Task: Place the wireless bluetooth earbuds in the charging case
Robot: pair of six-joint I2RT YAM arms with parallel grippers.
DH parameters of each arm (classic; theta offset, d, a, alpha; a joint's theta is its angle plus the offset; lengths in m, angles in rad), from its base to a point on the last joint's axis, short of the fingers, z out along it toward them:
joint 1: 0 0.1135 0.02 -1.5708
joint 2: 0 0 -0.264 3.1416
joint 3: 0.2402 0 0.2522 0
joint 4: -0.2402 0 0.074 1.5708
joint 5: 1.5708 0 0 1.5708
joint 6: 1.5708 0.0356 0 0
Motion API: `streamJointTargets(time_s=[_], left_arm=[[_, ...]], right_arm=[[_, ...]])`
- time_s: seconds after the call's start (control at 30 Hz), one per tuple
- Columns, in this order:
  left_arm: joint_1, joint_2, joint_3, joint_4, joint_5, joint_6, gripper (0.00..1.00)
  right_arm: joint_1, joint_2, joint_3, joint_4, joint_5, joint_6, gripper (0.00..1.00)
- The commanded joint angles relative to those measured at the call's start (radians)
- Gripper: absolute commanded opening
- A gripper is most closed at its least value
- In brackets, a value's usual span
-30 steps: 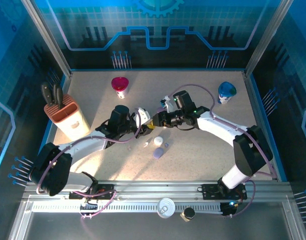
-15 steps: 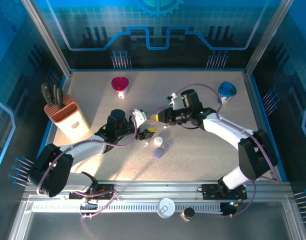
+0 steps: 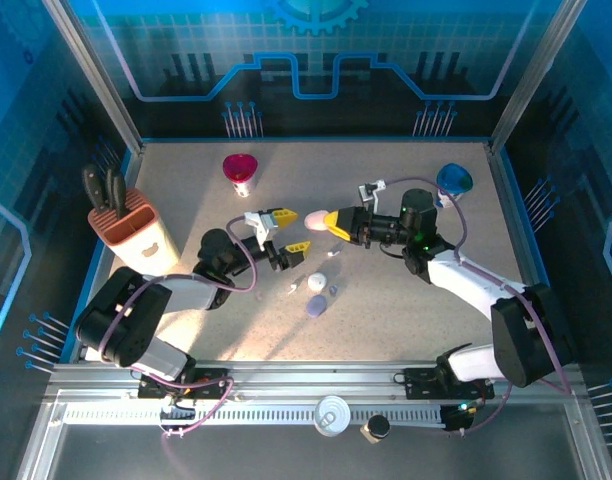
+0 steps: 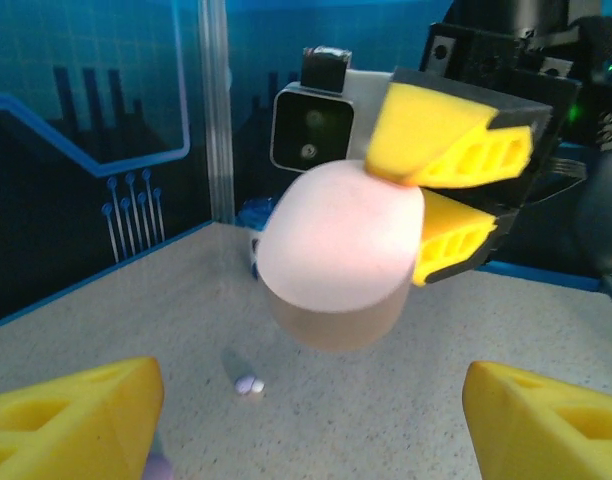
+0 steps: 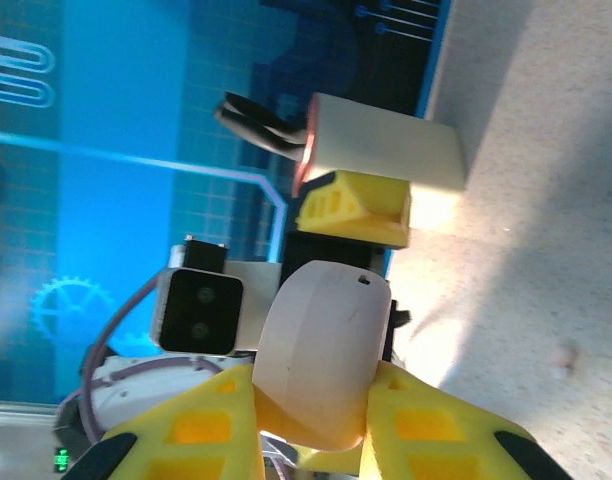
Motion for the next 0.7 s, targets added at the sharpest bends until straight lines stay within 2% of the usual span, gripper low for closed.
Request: streamJointTargets(time_s=[0.0, 0.2, 0.67], left_arm=[[0.0, 0.017, 0.045, 0.107, 0.076, -0.043, 0.75], [-0.023, 0.028, 0.087, 0.107, 0.093, -0.057, 0.71], [-0.054, 0.079, 0.198, 0.108, 0.09, -0.076, 0.7]], right_arm=[[-0.01, -0.027, -0.028, 0.266, -0.012, 0.188, 0.21], [-0.006, 0.038, -0.078, 0.577, 0.022, 0.384, 0.2], [0.016, 0.102, -0.114, 0.782, 0.058, 0.492, 0.2]])
